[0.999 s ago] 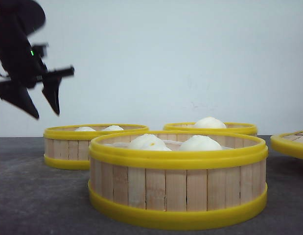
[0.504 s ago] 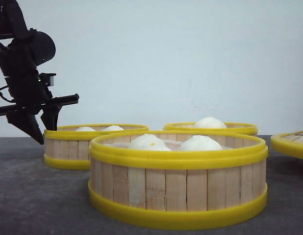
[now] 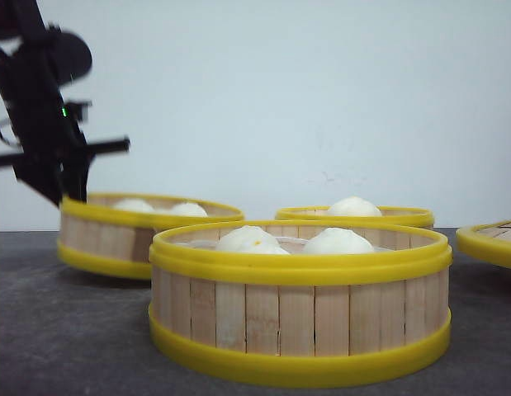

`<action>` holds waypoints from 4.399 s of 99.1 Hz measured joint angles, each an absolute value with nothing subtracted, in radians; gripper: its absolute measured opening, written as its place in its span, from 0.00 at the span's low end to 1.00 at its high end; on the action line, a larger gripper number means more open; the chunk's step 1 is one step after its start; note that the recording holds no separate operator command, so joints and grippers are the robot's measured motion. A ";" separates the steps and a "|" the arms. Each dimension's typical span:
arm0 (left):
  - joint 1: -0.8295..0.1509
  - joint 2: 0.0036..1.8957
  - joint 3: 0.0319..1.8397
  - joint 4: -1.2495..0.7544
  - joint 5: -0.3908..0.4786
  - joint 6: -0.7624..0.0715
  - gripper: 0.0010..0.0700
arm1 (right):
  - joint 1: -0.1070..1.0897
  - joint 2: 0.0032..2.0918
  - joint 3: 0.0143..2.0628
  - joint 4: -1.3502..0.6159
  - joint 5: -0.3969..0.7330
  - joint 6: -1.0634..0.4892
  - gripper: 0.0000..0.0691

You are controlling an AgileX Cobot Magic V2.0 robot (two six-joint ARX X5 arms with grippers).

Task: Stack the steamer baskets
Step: 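Lift the basket with the left gripper and set it on the front basket, then open the left gripper and raise it away from the stack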

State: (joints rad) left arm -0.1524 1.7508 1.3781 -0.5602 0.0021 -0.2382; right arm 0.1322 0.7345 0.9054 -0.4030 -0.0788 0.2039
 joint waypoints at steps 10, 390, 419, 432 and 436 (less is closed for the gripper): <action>-0.148 1.625 1.379 -0.574 0.043 -0.220 0.02 | 0.132 0.733 0.905 -0.403 -0.079 0.192 0.52; -0.535 1.348 1.297 -0.554 0.208 -0.208 0.38 | 0.132 0.671 0.906 -0.522 -0.105 0.191 0.58; -0.503 1.009 1.297 -0.584 0.104 -0.217 0.38 | 0.132 0.919 0.911 -0.398 -0.107 0.207 0.60; -0.487 0.881 1.299 -0.683 0.004 -0.195 0.38 | 0.132 1.082 0.972 -0.382 -0.106 0.214 0.60; -0.480 0.849 1.298 -0.730 -0.025 -0.191 0.38 | 0.132 1.137 1.003 -0.380 -0.105 0.214 0.60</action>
State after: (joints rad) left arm -0.4801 0.8490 1.2984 -0.7300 -0.0250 -0.1909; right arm 0.1318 1.1370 1.0035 -0.3801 -0.1055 0.2142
